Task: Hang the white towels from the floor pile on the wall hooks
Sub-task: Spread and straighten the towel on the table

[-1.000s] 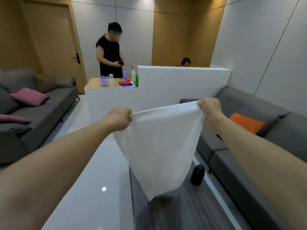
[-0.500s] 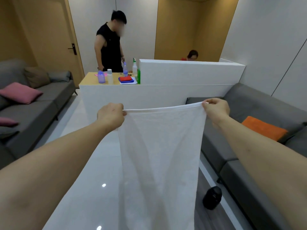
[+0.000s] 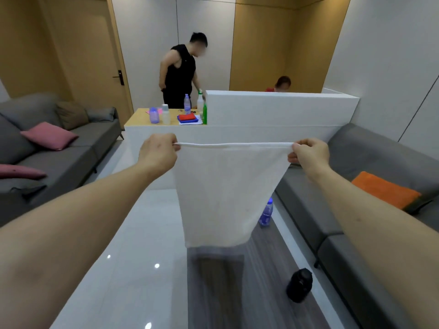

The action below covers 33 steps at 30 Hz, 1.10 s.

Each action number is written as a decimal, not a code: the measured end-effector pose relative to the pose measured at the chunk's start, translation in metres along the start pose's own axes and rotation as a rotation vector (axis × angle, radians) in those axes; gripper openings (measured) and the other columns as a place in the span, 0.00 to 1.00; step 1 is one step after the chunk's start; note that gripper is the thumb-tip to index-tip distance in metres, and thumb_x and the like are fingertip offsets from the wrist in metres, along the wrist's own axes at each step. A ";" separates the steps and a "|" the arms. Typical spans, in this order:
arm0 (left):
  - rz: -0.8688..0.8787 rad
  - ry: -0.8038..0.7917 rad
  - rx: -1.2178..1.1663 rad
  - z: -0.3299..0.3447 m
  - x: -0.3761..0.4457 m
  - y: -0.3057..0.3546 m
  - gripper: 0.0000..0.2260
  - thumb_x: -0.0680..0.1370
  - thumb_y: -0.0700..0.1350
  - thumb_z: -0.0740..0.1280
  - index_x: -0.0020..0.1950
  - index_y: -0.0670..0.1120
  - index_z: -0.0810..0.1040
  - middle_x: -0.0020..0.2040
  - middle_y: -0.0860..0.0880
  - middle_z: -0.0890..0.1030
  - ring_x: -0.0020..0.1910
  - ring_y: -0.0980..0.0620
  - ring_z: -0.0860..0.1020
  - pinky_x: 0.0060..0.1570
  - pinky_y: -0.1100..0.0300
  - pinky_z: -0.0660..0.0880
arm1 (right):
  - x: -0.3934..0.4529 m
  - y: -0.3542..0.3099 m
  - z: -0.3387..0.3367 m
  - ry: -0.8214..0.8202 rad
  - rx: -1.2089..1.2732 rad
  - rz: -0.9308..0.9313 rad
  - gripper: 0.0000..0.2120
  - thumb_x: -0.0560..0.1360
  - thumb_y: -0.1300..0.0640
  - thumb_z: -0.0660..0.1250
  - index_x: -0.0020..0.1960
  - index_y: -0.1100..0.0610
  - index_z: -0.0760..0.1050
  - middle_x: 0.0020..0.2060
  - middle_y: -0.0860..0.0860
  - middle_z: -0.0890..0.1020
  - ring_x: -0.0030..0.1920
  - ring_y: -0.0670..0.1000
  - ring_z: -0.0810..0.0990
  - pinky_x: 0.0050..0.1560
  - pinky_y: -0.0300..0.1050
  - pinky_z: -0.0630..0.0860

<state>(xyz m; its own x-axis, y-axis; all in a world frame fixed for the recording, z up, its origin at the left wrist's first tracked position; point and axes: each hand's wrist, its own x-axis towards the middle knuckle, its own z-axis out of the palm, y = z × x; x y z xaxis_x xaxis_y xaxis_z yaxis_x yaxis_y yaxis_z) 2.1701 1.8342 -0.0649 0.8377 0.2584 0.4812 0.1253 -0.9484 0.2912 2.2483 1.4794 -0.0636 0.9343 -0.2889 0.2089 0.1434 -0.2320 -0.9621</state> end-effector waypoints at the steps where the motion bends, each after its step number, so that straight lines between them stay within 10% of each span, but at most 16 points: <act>1: -0.022 -0.008 -0.006 0.000 -0.019 0.004 0.06 0.79 0.46 0.65 0.46 0.46 0.80 0.42 0.43 0.79 0.43 0.42 0.75 0.40 0.54 0.72 | -0.010 0.009 -0.013 -0.039 -0.013 0.002 0.05 0.73 0.66 0.65 0.41 0.62 0.78 0.30 0.57 0.79 0.28 0.52 0.79 0.38 0.49 0.82; 21: -0.237 -0.802 0.064 0.105 -0.545 0.051 0.07 0.79 0.47 0.66 0.47 0.46 0.83 0.41 0.50 0.79 0.40 0.52 0.75 0.39 0.63 0.68 | -0.349 0.315 -0.267 -0.364 -0.448 0.610 0.09 0.69 0.66 0.64 0.37 0.59 0.82 0.31 0.60 0.83 0.33 0.57 0.82 0.42 0.57 0.83; 33: -0.250 -1.092 0.020 0.091 -0.720 0.031 0.08 0.75 0.49 0.69 0.47 0.46 0.83 0.44 0.47 0.82 0.43 0.49 0.78 0.42 0.61 0.74 | -0.527 0.343 -0.347 -0.366 -0.590 0.769 0.07 0.72 0.65 0.64 0.40 0.63 0.81 0.35 0.62 0.83 0.34 0.57 0.81 0.39 0.53 0.83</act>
<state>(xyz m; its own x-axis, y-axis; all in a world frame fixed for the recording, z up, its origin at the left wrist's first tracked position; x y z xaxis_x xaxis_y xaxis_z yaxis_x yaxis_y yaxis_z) 1.6188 1.6021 -0.4773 0.8038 0.1519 -0.5751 0.3555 -0.8978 0.2598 1.6919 1.2299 -0.4429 0.7620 -0.2747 -0.5864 -0.6245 -0.5512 -0.5533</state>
